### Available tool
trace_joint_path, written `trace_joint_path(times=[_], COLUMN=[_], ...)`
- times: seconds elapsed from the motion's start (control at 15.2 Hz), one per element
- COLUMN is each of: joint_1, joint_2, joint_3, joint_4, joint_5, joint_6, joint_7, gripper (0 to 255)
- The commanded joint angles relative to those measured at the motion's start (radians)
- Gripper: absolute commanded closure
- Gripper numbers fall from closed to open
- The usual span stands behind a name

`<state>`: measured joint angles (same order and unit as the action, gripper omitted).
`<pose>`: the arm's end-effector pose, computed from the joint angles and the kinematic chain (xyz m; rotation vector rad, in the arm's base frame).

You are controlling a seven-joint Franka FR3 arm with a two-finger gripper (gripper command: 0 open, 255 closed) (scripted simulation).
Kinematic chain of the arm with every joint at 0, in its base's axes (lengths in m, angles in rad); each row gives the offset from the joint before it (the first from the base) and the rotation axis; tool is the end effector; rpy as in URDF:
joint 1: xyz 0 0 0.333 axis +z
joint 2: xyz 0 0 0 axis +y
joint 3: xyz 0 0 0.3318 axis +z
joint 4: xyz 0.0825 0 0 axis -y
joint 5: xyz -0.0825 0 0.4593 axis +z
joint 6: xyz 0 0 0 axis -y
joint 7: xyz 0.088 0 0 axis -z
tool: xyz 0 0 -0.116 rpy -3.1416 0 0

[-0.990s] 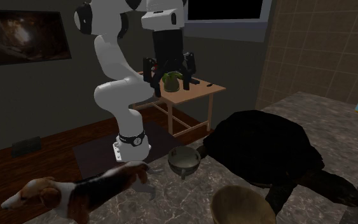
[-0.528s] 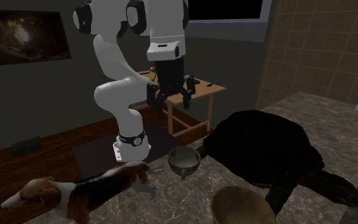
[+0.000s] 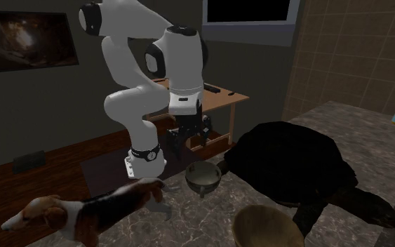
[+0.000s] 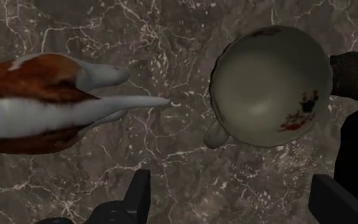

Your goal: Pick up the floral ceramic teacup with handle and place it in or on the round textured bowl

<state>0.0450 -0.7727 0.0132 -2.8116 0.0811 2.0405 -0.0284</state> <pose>0.3620 0.0253 0.3788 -3.0776 -0.0711 -0.0014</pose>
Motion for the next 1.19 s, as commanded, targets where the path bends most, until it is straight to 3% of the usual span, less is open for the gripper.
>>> trace_joint_path(times=[0.0,0.46,0.92,1.12], joint_1=[0.013,0.059,0.079,0.076], joint_2=[0.024,0.198,0.32,0.331], joint_3=[-0.001,-0.017,-0.014,-0.007], joint_4=[-0.052,-0.183,-0.219,-0.221], joint_5=[0.01,0.049,0.08,0.089], joint_6=[0.061,0.309,0.467,0.48], joint_7=[-0.015,-0.087,-0.103,-0.108], gripper=[0,0,0,0])
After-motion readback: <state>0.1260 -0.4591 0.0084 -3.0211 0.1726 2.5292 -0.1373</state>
